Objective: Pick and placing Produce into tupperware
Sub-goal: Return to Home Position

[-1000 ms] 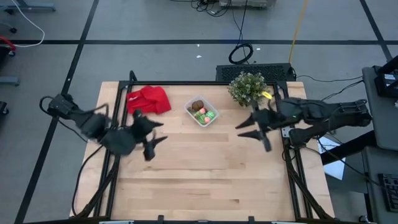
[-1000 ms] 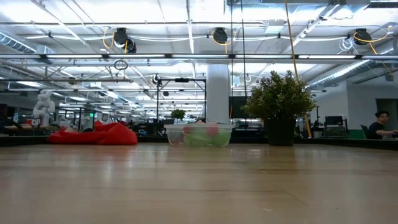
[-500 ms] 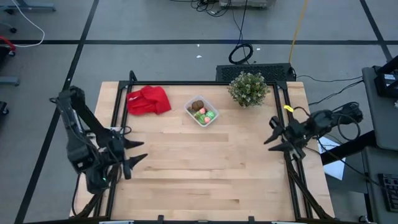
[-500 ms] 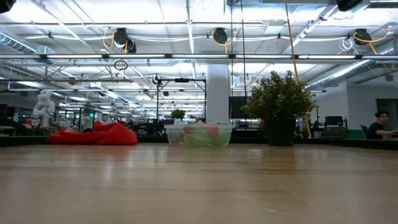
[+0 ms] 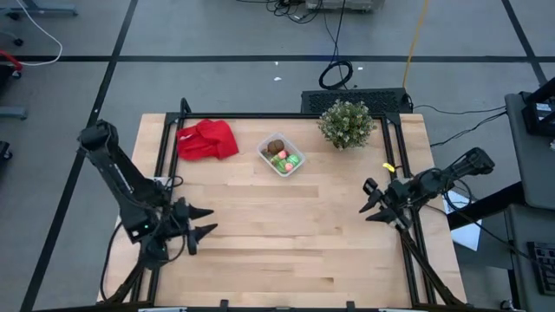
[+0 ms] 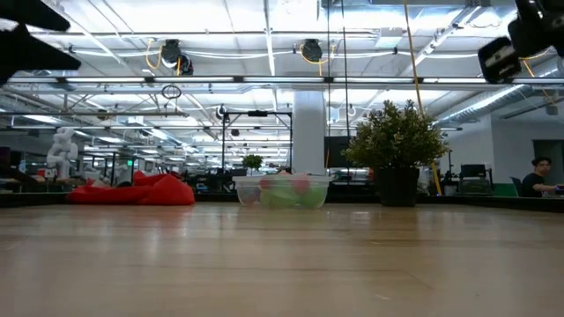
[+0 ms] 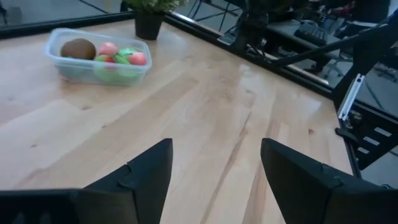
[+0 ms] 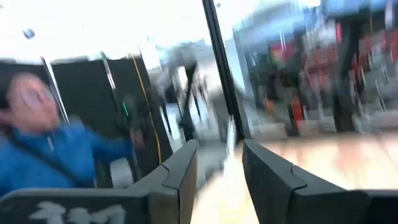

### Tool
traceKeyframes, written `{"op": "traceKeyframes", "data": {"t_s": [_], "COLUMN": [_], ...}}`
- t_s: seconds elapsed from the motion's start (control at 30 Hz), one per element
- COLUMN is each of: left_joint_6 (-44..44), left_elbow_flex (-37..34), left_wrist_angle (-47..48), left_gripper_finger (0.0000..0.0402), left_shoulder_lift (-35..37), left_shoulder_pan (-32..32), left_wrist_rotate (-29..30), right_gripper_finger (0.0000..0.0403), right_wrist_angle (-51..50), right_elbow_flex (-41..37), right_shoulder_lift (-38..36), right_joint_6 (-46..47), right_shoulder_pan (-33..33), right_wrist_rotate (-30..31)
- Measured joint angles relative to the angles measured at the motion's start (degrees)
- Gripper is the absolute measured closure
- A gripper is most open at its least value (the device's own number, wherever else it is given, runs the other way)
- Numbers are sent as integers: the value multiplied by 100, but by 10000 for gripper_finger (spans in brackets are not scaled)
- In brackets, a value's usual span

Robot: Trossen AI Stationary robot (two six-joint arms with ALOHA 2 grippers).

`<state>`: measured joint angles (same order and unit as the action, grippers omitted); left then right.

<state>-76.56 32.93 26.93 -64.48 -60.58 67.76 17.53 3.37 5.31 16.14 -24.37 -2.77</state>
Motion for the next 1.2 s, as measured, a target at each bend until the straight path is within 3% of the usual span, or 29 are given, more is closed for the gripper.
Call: {"op": "traceKeyframes", "data": {"t_s": [0.07,0.13,0.27,0.4,0.57,0.7,0.8,1.03,1.2], "left_joint_6": [647,1447,3126,4032,4849,5655,5787,5718,5701], "left_elbow_flex": [-310,-622,-1145,-1406,-1489,-1480,-1484,-1485,-1823], "left_wrist_angle": [-988,-2099,-4310,-5236,-5219,-5023,-4037,-2050,-1767], "left_gripper_finger": [153,153,153,153,153,153,153,153,153], "left_shoulder_lift": [-1,-1,-188,-525,-513,241,1179,3540,4492], "left_shoulder_pan": [232,548,1423,2465,3784,4720,5097,4813,4179], "left_wrist_rotate": [-104,-368,-1368,-2520,-3486,-4252,-4372,-3866,-3196], "right_gripper_finger": [284,284,284,284,284,284,284,284,284], "right_wrist_angle": [534,461,339,224,-18,-7,-84,-65,116], "right_elbow_flex": [-213,-220,-220,-227,-232,-238,-240,-244,-247], "right_shoulder_lift": [30,64,206,273,272,268,266,159,-64], "right_joint_6": [-33,-20,-83,-50,33,-101,-157,-219,-441], "right_shoulder_pan": [32,92,296,580,932,1157,1238,1335,1464], "right_wrist_rotate": [42,294,608,592,578,576,571,567,550]}}
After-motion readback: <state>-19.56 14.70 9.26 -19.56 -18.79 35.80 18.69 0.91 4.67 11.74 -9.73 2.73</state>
